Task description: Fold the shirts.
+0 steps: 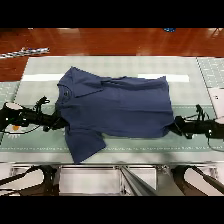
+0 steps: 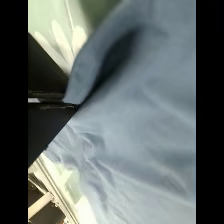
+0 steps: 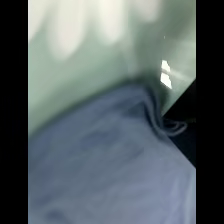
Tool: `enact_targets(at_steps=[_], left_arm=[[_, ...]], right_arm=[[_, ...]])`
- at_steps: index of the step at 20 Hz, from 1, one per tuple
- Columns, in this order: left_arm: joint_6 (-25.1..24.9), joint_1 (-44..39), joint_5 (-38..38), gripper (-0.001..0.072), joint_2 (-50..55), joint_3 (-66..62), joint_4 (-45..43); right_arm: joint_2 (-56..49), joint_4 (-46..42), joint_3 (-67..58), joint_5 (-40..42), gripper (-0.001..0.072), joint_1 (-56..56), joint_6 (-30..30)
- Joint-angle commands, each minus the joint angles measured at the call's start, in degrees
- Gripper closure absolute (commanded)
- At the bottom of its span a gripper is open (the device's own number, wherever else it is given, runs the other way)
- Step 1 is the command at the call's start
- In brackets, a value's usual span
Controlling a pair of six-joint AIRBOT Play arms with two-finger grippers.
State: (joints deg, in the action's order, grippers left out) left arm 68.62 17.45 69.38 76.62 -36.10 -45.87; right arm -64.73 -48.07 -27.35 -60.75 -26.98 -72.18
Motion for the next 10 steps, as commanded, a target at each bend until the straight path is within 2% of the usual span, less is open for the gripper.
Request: enact_targets(at_steps=[1,4,7,10], left_arm=[[-0.1,-0.2,4.1,0.0688,-1.0,-5.4,2.7],[-0.5,0.0,6.8,0.0688,-6.4,-18.6,10.8],[-1.1,1.9,4.8,0.0688,-13.3,-33.8,24.6],[-1.3,4.9,-0.3,0.0688,-19.0,-50.0,25.9]], right_arm=[[0.5,3.4,-11.8,-4.0,0.0687,8.3,1.1],[4.1,2.7,-29.6,-5.2,0.0688,11.9,-2.1],[6.6,0.3,-49.9,-5.7,0.0688,11.3,-4.3],[9.5,-4.2,-66.2,-6.4,0.0688,10.0,-7.1]])
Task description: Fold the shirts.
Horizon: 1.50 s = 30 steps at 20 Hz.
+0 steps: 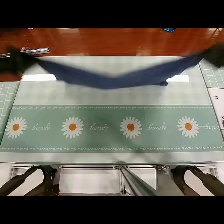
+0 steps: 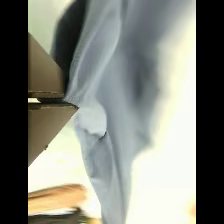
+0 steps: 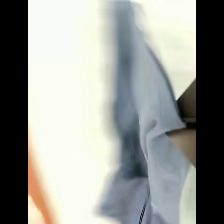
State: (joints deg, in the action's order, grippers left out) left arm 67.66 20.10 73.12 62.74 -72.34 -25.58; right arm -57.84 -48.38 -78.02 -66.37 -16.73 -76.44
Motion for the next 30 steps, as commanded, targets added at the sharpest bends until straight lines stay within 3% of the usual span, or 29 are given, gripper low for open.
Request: enact_targets(at_steps=[1,5,8,9,14,17,19,22,24,27,30], left_arm=[[-0.4,3.4,-5.1,0.0688,-6.6,-18.7,5.6],[-0.4,9.6,-5.1,0.0688,-12.5,-31.5,5.5],[-0.3,11.2,-5.8,0.0688,-18.6,-32.8,4.4],[-0.2,10.3,-5.5,0.0688,-20.9,-32.8,0.4],[13.9,-6.4,-0.8,0.0688,-31.7,-32.8,-46.4],[20.0,-17.0,5.4,0.0688,-34.3,-32.5,-61.7],[22.0,-20.3,8.4,0.0688,-34.2,-29.6,-63.6],[26.4,-20.8,8.5,0.0688,-32.7,-19.9,-63.6],[26.8,-20.8,6.8,0.0688,-30.1,-12.0,-62.4],[26.8,-20.8,-4.2,0.0687,-23.1,0.5,-57.8],[25.8,-20.8,-14.8,0.0688,-10.7,4.4,-52.3]], right_arm=[[3.9,-5.1,-19.2,-1.3,0.0688,-0.2,-2.9],[12.9,-12.0,-24.8,-2.3,0.0688,-0.2,-3.5],[21.0,-19.9,-24.8,-5.4,0.0687,-0.2,-6.6],[23.3,-22.0,-24.8,-6.7,0.0687,-0.2,-7.5],[29.6,-31.7,-24.8,-17.7,0.0687,-0.2,-12.7],[29.9,-31.9,-24.6,-22.3,0.0688,-0.2,-13.6],[29.9,-30.8,-22.5,-22.3,0.0687,-0.2,-13.6],[29.5,-27.8,-13.4,-21.5,0.0688,-0.2,-12.9],[28.1,-22.5,-4.7,-18.6,0.0687,-0.2,-11.3],[22.8,-16.0,7.8,-9.8,0.0687,-0.2,-7.5],[10.7,-11.9,12.9,-1.6,0.0688,-0.2,-2.8]])
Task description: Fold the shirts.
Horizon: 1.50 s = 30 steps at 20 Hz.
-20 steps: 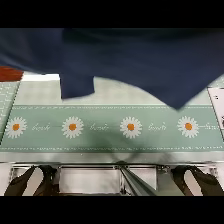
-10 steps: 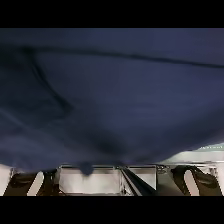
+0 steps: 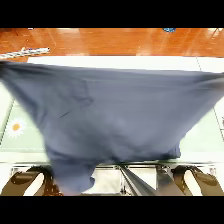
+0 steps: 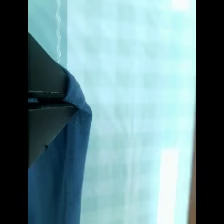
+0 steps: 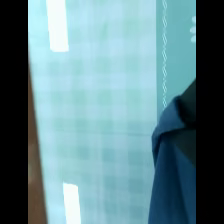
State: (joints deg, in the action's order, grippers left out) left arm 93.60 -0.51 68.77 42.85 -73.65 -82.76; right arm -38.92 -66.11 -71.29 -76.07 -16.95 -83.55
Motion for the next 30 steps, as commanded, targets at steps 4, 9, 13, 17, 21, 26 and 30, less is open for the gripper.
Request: enact_targets(at_steps=[4,9,13,17,21,26,30], left_arm=[[-1.0,0.2,-20.7,0.0687,30.4,-0.2,8.1],[0.1,1.1,-18.4,0.0688,54.2,-18.9,16.5],[0.4,1.2,-10.2,0.0687,61.5,-24.9,20.5],[-4.6,4.9,0.3,0.0687,60.9,-26.4,20.7],[-13.1,7.8,18.6,0.0688,60.8,-26.3,20.0],[-13.9,7.1,20.8,0.0688,60.9,-14.7,18.2],[-16.3,7.1,20.8,0.0667,61.1,-11.0,17.9]], right_arm=[[-28.8,10.8,2.9,17.4,0.0687,0.6,6.5],[-52.6,11.8,-13.4,17.8,0.0687,3.7,4.1],[-59.8,13.1,-18.5,15.8,0.0687,4.4,0.1],[-58.6,11.6,-18.5,9.5,0.0687,2.8,2.1],[-57.9,6.7,-17.9,-3.5,0.0687,0.8,4.3],[-57.9,-0.3,-9.9,-4.8,0.0687,1.1,3.5],[-58.0,0.2,-7.0,-0.9,0.0656,1.1,3.0]])
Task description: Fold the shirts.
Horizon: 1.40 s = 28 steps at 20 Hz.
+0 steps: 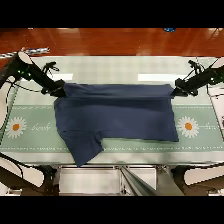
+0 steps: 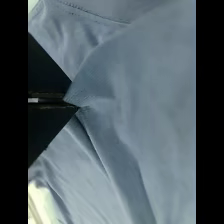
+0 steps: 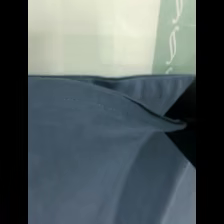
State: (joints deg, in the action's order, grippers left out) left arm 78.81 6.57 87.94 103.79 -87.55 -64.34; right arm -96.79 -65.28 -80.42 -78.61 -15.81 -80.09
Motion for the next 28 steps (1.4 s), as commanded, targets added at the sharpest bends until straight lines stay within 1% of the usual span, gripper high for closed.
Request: enact_targets(at_steps=[1,2,3,4,6,8,10,12,13,14,15,16,17,18,19,20,21,22,24,25,26,28], left_arm=[[0.0,0.1,1.8,0.0556,0.2,2.8,-0.5],[0.6,0.1,3.0,0.0334,0.1,2.8,-0.5],[0.9,0.3,5.0,0.0203,0.0,2.8,-0.8],[2.1,0.9,7.4,0.0202,-0.1,2.8,-0.9],[2.9,2.6,11.8,0.0202,-1.9,3.1,-2.1],[3.3,5.1,10.0,0.0202,-7.5,5.9,-2.4],[2.3,8.5,3.9,0.0202,-15.7,13.2,-2.3],[-0.4,12.9,-2.0,0.0202,-25.1,24.5,-2.1],[-2.9,15.9,-4.6,0.0202,-29.9,31.1,0.0],[-7.1,19.6,-6.2,0.0202,-34.2,37.4,5.5],[-11.5,24.5,-7.3,0.0201,-38.3,44.0,13.2],[-14.9,29.3,-7.6,0.0202,-41.3,49.3,20.2],[-17.3,34.2,-7.6,0.0202,-43.5,54.0,25.1],[-17.7,37.5,-8.4,0.0201,-44.6,57.4,25.2],[-16.1,38.5,-9.3,0.0201,-44.7,59.6,22.7],[-14.6,38.1,-10.0,0.0201,-44.6,61.4,21.2],[-14.6,37.4,-10.0,0.0201,-44.5,62.3,20.2],[-13.4,36.7,-10.1,0.0201,-44.5,62.4,17.5],[-8.5,34.8,-10.5,0.0201,-44.5,62.4,8.9],[-7.0,33.5,-10.5,0.0201,-44.5,62.4,6.1],[-6.7,31.7,-10.6,0.0201,-44.5,62.4,5.9],[-8.3,28.0,-10.8,0.0201,-44.5,62.5,9.4]], right_arm=[[-0.1,-0.3,2.1,1.9,0.0473,0.0,-1.4],[-0.1,0.7,2.1,1.4,0.0296,0.0,-1.2],[0.1,0.7,1.9,0.4,0.0298,-0.1,-1.3],[1.0,0.1,1.7,-0.3,0.0298,-0.3,-1.3],[4.7,-1.0,1.7,-1.1,0.0298,-2.0,-1.3],[10.3,-3.8,2.2,-1.9,0.0298,-4.7,-1.3],[17.6,-5.2,7.5,0.9,0.0298,-7.9,-1.4],[26.4,-3.1,18.8,7.1,0.0298,-11.2,-1.7],[30.9,-0.5,25.4,10.4,0.0298,-12.5,-1.1],[35.9,3.8,32.7,13.3,0.0298,-13.7,0.7],[40.6,9.8,39.4,15.0,0.0298,-14.7,3.8],[44.5,15.5,44.8,15.5,0.0298,-15.5,6.6],[48.3,20.2,49.5,15.2,0.0298,-15.5,8.5],[51.3,22.9,52.8,14.1,0.0298,-15.1,9.8],[54.0,23.0,55.0,12.4,0.0298,-14.4,9.9],[56.2,22.5,56.3,11.1,0.0299,-13.5,9.9],[58.1,22.2,57.1,10.1,0.0298,-12.7,9.3],[59.8,22.2,57.2,9.0,0.0299,-12.0,8.9],[61.8,22.3,57.2,7.8,0.0299,-11.7,8.5],[62.4,22.2,57.2,7.6,0.0298,-11.7,8.4],[62.4,22.3,57.2,7.6,0.0298,-11.7,8.4],[62.4,22.3,57.2,8.0,0.0298,-11.7,8.2]])
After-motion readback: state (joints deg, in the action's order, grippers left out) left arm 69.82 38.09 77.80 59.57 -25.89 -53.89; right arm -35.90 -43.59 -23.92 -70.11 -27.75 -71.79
